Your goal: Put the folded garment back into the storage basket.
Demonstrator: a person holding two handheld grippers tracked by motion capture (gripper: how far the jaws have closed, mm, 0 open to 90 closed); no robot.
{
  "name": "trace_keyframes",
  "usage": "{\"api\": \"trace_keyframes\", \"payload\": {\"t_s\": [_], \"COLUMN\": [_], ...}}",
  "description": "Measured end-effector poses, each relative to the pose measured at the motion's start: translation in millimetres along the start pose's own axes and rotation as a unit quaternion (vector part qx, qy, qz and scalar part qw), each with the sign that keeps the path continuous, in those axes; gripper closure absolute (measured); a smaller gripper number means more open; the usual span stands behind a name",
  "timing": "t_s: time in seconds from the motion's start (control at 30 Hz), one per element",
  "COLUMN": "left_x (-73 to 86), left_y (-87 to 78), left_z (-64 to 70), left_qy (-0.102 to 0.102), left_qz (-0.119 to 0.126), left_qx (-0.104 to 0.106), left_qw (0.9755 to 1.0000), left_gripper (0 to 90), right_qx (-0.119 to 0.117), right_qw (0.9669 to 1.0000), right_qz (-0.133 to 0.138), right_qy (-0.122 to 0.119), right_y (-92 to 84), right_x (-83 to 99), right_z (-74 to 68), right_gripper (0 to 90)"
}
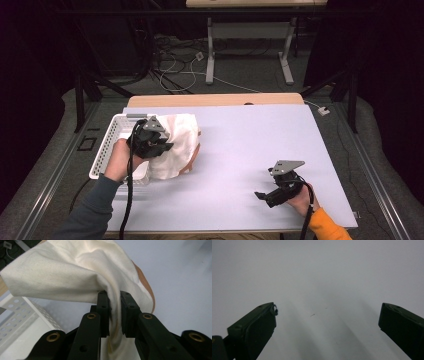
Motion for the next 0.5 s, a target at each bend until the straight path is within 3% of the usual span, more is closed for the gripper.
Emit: {"api": "trace_keyframes", "payload": {"t_s": [0.5], "left_x": [-4.9], "left_y": [-14.1], "left_z": [-12.5], "left_qy": [-0.010], "left_qz": [0.005], "left_qx": [-0.004], "left_qw": [0.9999], "left_gripper": [79.4], "right_qx": [0.000], "right_qw": [1.0000], "right_qz": [0.001], "right_qy": [0.001], "right_y": [-0.5], "right_x": [-0.3], "right_z": [-0.4], "right_gripper": [1.1]}}
Point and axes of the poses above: each handheld gripper's, and its own axes: y roughly forward along the jaws, x roughly out of its underside, z roughly to its right, the point moved 8 cm from there along y, roughly forward along the jaws, and after that the axes turned 4 degrees about -y, right-handed, at the moved point
